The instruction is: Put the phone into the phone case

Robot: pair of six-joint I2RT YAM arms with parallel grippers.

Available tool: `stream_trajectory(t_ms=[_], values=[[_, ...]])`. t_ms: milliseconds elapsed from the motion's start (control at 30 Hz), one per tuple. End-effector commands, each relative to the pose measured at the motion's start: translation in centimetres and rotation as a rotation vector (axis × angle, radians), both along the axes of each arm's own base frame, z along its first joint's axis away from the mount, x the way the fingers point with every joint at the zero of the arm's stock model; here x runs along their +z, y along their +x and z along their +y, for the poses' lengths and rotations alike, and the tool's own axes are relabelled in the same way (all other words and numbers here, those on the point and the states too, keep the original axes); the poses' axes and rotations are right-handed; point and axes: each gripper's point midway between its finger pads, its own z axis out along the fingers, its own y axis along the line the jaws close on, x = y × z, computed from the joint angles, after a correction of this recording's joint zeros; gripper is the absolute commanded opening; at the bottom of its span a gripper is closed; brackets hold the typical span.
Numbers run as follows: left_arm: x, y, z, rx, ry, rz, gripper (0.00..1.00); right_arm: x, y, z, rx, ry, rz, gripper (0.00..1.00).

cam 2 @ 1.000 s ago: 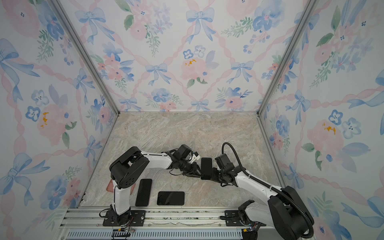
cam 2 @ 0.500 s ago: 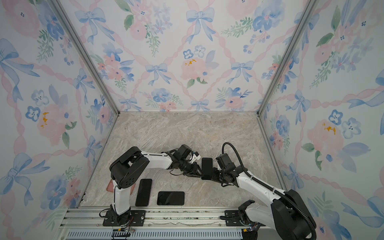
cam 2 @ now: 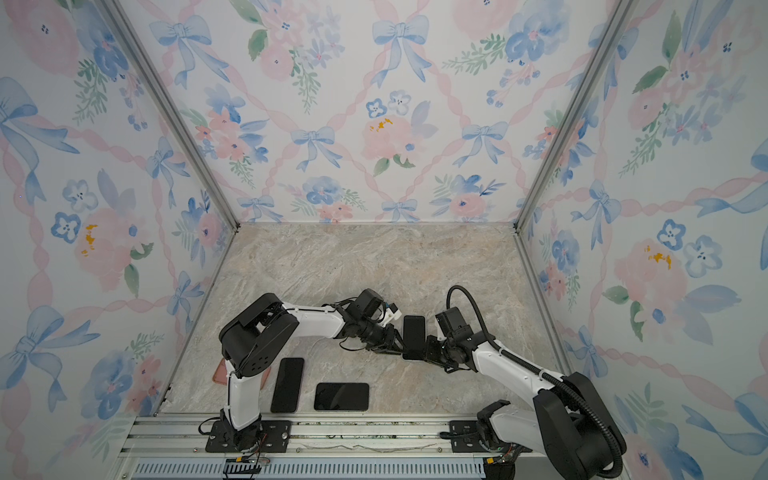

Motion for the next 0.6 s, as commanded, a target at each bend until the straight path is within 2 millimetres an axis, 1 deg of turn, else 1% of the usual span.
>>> stream_trajectory(t_ms=[0,267,567], values=[[0.15,-0.11,-0.67,-0.025,-0.021,-0.019,0.35,-0.54,-0.06,0.17,0.011,0.016,0.005,0.31],[0.12,-0.16,-1.27,-0.035,-0.025,-0.019,0.35,-0.7,-0.14,0.25,0.012,0.023,0.003,0.27],[0.06,-0.15,-1.32,-0.034,-0.024,-0.019,0.34,-1.02,-0.3,0.12,0.01,0.02,0.005,0.24]])
